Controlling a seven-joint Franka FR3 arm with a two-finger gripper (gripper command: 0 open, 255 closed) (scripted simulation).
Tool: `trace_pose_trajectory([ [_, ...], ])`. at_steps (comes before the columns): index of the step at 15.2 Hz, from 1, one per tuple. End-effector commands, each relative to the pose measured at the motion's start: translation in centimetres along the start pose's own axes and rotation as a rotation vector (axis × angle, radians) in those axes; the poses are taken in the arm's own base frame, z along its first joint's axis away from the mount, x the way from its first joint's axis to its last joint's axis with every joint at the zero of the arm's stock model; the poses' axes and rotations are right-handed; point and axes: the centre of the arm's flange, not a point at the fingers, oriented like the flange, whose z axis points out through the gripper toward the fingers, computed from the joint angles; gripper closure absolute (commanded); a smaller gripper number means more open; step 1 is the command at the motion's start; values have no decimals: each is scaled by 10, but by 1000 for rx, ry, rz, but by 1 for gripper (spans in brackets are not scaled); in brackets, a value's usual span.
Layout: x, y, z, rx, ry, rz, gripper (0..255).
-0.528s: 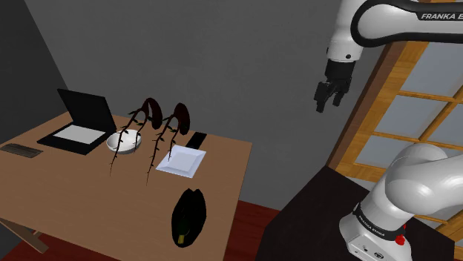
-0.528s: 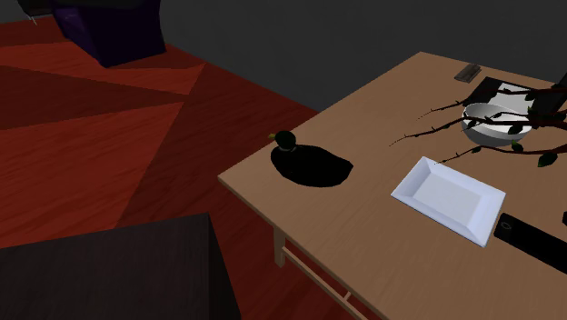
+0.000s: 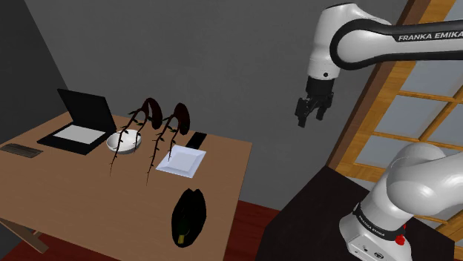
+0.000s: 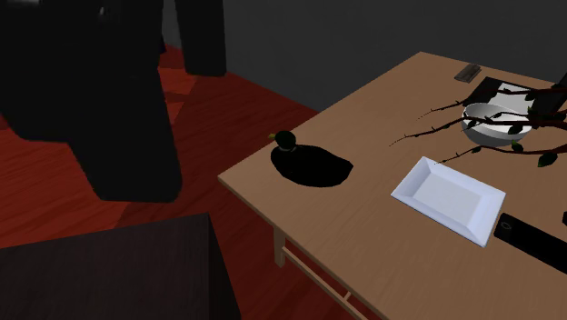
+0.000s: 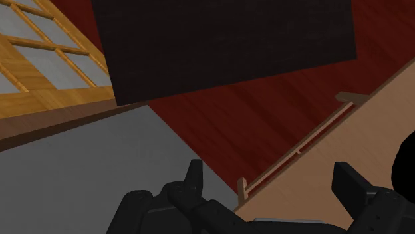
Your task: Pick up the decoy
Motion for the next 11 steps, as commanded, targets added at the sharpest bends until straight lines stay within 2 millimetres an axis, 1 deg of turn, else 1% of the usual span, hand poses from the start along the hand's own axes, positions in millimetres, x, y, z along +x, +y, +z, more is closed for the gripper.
trace_pose_trajectory([
  [1,0,-24,13,1,1,8,0],
  [11,17,-134,84,0,0,41,0],
])
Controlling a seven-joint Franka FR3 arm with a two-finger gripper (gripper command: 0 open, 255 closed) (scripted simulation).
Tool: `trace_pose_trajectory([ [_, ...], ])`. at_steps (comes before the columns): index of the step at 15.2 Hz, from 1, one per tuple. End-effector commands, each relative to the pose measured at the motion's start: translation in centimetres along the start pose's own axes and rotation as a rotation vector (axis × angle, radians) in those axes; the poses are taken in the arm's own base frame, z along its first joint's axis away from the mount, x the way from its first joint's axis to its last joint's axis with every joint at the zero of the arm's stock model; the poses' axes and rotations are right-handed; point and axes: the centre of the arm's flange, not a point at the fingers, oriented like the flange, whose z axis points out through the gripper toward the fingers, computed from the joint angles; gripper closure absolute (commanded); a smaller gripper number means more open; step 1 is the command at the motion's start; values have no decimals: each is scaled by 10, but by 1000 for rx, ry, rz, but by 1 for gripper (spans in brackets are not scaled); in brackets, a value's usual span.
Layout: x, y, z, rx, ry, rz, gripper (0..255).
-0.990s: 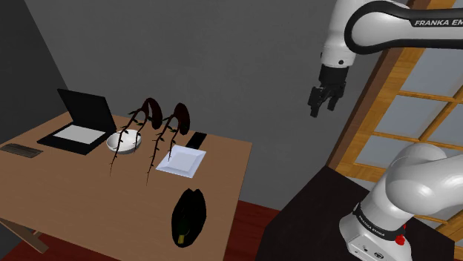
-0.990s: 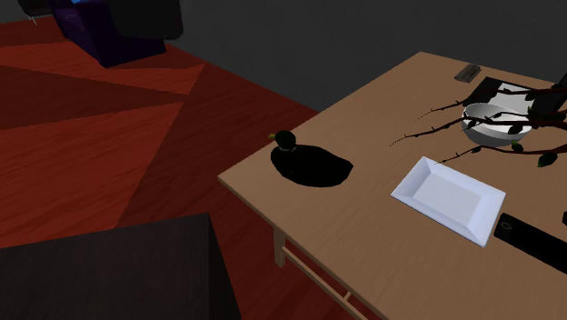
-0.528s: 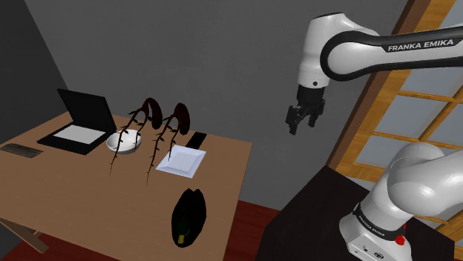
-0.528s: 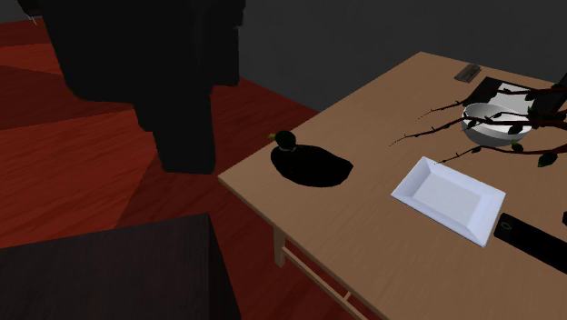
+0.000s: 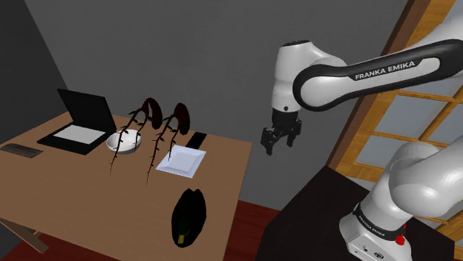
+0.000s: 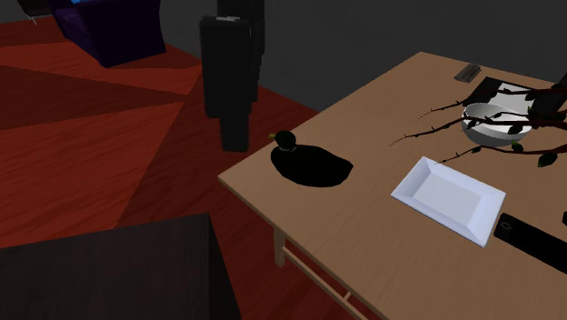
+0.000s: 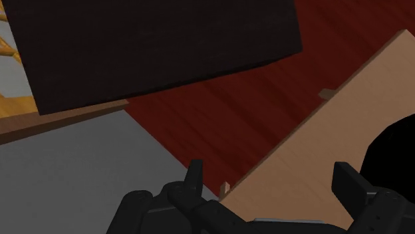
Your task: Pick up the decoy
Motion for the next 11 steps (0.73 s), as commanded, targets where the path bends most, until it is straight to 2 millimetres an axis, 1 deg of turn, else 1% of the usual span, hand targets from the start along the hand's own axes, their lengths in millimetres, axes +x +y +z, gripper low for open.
trace_pose_trajectory([
  [1,6,-22,14,1,1,8,0],
  [11,23,-132,85,0,-1,41,0],
])
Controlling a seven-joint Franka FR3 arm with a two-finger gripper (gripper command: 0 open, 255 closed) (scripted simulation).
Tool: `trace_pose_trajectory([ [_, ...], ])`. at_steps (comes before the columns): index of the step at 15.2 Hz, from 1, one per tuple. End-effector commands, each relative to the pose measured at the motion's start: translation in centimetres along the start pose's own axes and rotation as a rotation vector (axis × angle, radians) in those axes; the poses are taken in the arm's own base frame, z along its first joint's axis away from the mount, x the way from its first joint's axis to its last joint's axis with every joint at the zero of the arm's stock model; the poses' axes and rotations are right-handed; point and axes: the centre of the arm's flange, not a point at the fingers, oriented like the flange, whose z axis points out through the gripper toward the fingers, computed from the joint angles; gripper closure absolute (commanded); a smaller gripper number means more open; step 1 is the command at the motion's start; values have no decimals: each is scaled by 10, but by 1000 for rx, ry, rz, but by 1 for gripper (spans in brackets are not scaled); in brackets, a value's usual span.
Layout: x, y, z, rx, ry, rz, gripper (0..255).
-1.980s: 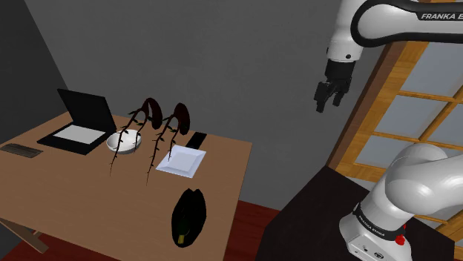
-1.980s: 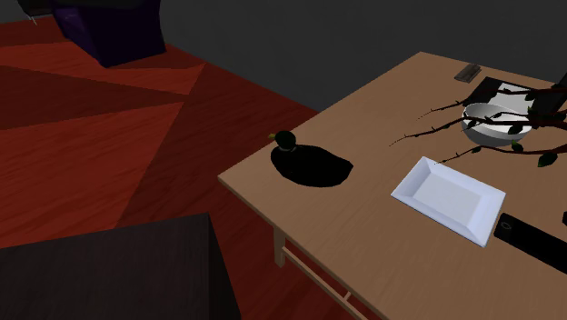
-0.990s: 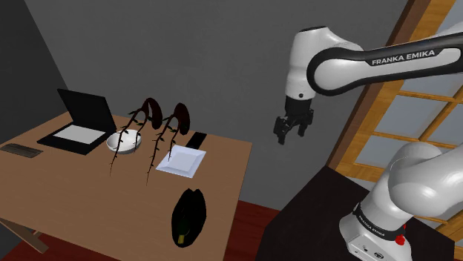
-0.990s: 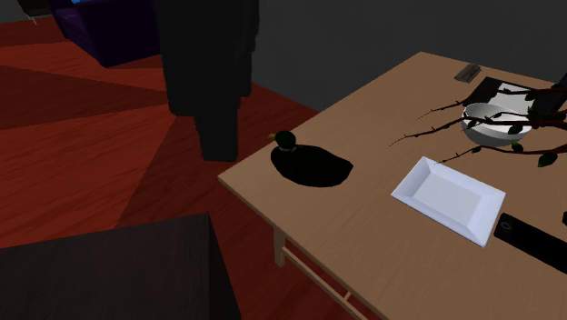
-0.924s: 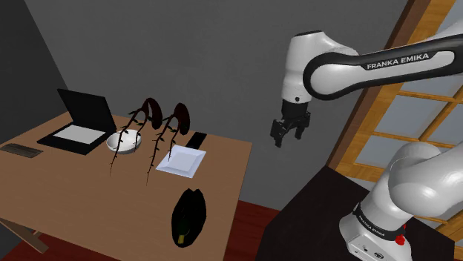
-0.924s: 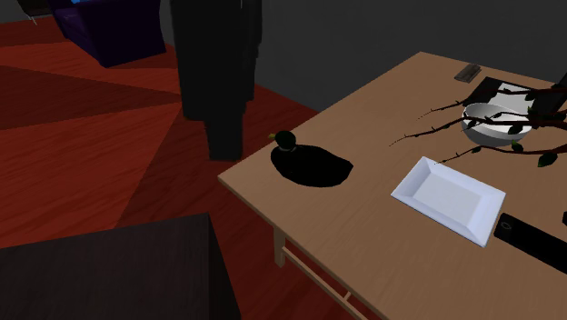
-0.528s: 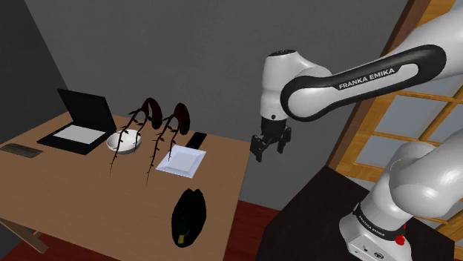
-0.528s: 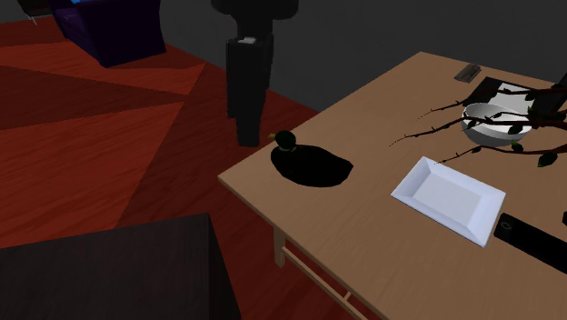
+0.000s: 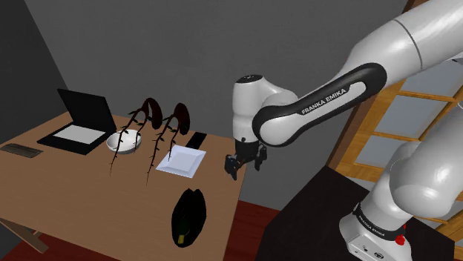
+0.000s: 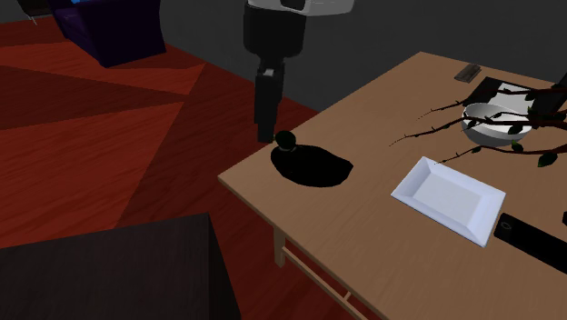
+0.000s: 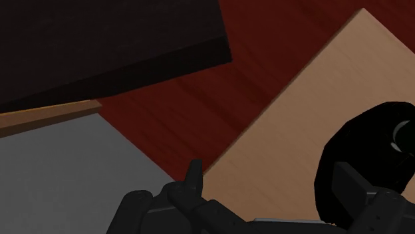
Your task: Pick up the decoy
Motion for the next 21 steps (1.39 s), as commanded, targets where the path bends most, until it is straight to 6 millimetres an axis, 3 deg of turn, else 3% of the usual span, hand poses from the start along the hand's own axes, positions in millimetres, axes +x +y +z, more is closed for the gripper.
trace_pose_trajectory([
  [1,1,-22,16,1,-1,8,0],
  [21,38,-241,158,-1,-5,74,0],
])
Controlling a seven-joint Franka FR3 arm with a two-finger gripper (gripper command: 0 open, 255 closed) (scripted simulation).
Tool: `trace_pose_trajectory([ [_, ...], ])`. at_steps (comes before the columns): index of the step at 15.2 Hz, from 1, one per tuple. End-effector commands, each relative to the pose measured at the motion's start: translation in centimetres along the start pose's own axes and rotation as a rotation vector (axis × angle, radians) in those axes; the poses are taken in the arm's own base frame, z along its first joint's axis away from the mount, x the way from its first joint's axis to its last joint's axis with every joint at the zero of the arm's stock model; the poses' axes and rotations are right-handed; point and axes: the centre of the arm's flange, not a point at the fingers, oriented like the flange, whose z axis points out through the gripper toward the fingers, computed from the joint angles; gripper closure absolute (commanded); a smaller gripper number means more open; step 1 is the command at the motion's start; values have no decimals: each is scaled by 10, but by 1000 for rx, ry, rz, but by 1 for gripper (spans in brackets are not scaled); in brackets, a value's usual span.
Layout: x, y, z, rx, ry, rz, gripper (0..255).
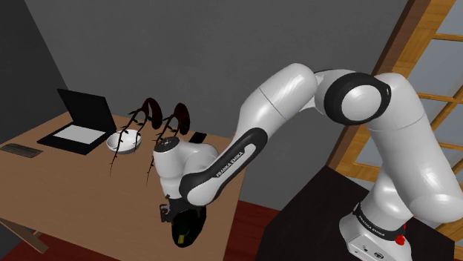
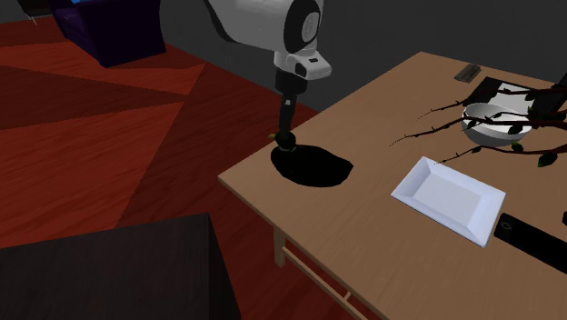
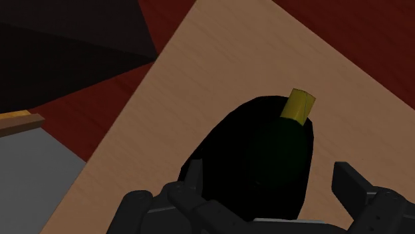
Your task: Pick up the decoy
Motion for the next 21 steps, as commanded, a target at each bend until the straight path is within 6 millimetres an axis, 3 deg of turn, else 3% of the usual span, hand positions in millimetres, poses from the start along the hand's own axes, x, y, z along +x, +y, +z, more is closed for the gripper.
trace_pose_trajectory([
  [1,3,-14,10,0,1,5,0],
  [8,6,-16,50,0,1,5,0],
  [10,6,-16,50,0,1,5,0],
  [11,6,-16,50,0,1,5,255],
  [21,6,-15,45,0,1,5,255],
])
